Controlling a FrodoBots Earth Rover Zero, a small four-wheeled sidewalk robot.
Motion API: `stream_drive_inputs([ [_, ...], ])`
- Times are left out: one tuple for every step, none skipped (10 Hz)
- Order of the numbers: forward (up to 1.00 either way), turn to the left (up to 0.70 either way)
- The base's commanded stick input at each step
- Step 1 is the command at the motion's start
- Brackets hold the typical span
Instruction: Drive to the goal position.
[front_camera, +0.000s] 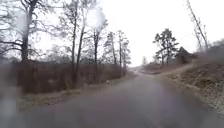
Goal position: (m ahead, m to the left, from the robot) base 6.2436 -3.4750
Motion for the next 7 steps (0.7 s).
stream_drive_inputs([
  [0.7,0.0],
  [0.7,0.0],
  [0.7,0.0],
  [0.7,0.0],
  [0.7,0.0],
  [0.7,0.0],
  [0.7,0.0],
])
